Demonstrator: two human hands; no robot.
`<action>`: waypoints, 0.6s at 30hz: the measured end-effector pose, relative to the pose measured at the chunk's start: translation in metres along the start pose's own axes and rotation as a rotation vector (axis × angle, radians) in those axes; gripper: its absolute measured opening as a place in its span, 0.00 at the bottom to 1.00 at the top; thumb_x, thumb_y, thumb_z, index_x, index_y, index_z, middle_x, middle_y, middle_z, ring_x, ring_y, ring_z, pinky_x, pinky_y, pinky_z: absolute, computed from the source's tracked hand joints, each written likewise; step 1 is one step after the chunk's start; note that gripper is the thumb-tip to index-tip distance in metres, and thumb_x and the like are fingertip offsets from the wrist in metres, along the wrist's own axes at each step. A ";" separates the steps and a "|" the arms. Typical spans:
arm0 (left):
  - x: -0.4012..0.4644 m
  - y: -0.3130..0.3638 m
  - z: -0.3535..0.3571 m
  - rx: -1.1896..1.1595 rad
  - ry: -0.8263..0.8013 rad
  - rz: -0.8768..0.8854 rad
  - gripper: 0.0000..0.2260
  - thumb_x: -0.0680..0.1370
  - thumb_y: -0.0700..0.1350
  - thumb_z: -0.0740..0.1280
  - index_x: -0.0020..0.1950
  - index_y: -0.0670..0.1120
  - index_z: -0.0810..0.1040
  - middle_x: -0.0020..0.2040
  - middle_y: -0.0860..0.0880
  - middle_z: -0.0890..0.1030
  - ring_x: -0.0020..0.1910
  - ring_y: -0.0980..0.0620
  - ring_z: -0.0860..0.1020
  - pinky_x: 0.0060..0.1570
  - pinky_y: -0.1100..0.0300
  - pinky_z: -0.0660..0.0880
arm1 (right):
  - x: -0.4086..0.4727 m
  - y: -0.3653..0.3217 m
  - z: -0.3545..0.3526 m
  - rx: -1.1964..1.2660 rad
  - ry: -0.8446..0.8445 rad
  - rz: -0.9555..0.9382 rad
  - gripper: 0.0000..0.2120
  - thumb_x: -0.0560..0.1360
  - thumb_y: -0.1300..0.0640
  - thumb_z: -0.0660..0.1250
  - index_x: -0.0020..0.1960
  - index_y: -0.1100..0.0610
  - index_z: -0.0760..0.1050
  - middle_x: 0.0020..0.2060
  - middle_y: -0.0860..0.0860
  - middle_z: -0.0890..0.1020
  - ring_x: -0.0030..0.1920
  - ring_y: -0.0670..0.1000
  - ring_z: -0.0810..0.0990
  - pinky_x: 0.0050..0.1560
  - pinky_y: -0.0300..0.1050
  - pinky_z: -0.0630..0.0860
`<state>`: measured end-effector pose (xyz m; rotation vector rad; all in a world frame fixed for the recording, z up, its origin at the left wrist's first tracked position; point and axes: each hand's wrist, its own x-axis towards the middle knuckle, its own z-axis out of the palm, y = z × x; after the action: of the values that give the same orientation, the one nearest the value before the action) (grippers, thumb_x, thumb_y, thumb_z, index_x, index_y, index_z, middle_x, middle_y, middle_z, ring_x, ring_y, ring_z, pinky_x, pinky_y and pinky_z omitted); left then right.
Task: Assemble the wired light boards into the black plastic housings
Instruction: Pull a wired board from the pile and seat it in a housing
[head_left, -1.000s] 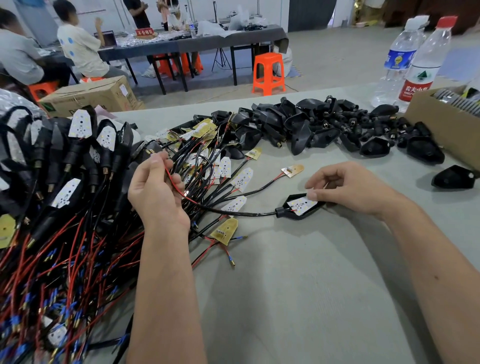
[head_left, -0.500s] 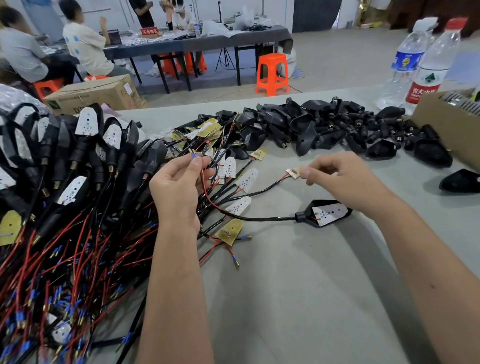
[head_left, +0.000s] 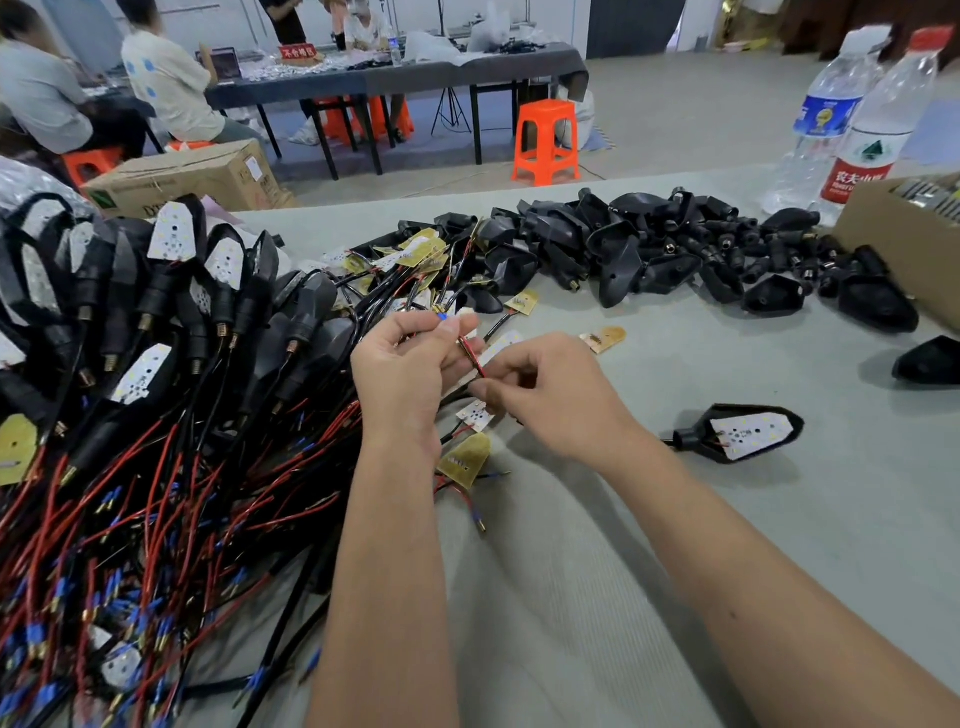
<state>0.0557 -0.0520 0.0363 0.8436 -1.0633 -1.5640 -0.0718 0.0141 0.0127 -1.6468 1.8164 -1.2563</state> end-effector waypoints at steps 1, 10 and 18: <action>0.000 0.000 0.000 0.012 0.007 0.002 0.06 0.79 0.34 0.70 0.47 0.43 0.75 0.44 0.41 0.87 0.41 0.45 0.87 0.40 0.58 0.83 | 0.000 0.001 0.001 0.012 0.013 0.011 0.15 0.75 0.58 0.76 0.32 0.52 0.78 0.23 0.45 0.70 0.28 0.45 0.64 0.31 0.41 0.64; 0.002 -0.003 0.002 0.010 0.024 0.021 0.05 0.80 0.35 0.70 0.48 0.43 0.76 0.44 0.44 0.88 0.37 0.50 0.86 0.37 0.61 0.81 | -0.002 0.004 -0.002 0.050 0.091 0.034 0.06 0.75 0.57 0.76 0.40 0.57 0.85 0.30 0.57 0.81 0.31 0.47 0.71 0.35 0.45 0.69; 0.001 -0.004 0.001 -0.012 0.023 -0.002 0.09 0.79 0.34 0.69 0.42 0.44 0.74 0.41 0.46 0.87 0.36 0.49 0.84 0.37 0.61 0.81 | -0.007 0.006 -0.016 0.125 0.072 0.067 0.04 0.76 0.59 0.76 0.42 0.58 0.86 0.30 0.56 0.82 0.30 0.45 0.71 0.34 0.39 0.68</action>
<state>0.0530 -0.0527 0.0333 0.8534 -1.0360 -1.5572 -0.0860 0.0254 0.0142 -1.4800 1.7798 -1.3871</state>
